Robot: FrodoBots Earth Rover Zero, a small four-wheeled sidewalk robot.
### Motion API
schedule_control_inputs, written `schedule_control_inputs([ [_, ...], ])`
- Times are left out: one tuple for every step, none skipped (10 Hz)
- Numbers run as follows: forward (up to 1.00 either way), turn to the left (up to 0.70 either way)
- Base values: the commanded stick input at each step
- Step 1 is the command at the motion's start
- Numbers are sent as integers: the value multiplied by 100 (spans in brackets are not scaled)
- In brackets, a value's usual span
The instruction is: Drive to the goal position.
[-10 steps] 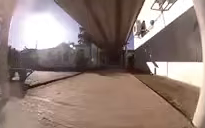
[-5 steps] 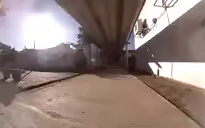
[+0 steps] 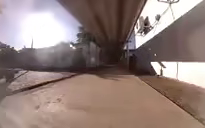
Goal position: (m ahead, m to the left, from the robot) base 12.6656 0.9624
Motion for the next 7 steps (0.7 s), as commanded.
schedule_control_inputs([
  [70,0],
  [70,0],
  [70,0],
  [70,0],
  [70,0],
  [70,0],
  [70,0],
])
